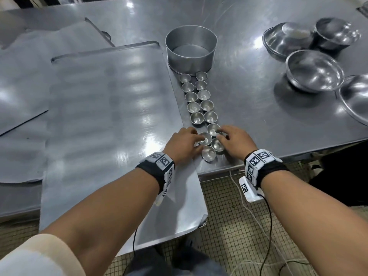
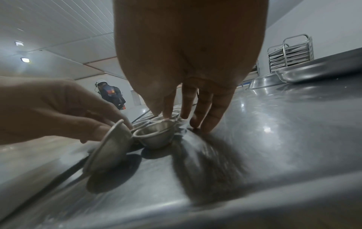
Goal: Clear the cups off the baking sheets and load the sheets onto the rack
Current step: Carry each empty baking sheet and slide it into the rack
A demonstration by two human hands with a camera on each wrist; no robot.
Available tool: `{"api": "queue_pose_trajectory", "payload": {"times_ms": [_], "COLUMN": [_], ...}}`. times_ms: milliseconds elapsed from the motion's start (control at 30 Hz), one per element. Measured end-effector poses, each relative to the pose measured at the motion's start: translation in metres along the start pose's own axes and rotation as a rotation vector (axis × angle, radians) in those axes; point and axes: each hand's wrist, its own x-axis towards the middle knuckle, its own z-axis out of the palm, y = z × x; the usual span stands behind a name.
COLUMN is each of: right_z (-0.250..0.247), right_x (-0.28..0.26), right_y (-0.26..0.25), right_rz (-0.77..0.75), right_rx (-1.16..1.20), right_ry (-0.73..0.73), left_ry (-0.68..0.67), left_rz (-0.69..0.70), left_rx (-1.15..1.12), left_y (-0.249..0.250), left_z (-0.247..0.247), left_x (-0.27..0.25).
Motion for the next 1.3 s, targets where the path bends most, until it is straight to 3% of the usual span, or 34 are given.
{"api": "queue_pose_trajectory", "payload": {"times_ms": [433, 533, 633, 733, 967, 1300], "right_z": [-0.007, -0.009, -0.011, -0.010, 0.004, 0.012], "right_x": [0.001, -0.001, -0.011, -0.024, -0.039, -0.046], "right_y": [0.006, 0.006, 0.008, 0.012, 0.018, 0.016], "right_rz": [0.041, 0.029, 0.024, 0.002, -0.029, -0.023], "right_rx": [0.040, 0.064, 0.103, 0.105, 0.049, 0.094], "right_ry": [-0.013, -0.005, 0.043, 0.030, -0.001, 0.080], "left_ry": [0.055, 0.133, 0.208, 0.168, 0.136, 0.130], "left_rz": [-0.025, -0.033, 0.027, 0.080, 0.030, -0.128], "left_rx": [0.024, -0.025, -0.111, -0.139, -0.095, -0.156], "left_y": [-0.010, -0.010, -0.001, 0.010, 0.018, 0.019], "left_z": [-0.001, 0.001, 0.002, 0.006, 0.021, 0.018], "left_x": [0.012, 0.008, -0.003, -0.015, -0.017, -0.012]}}
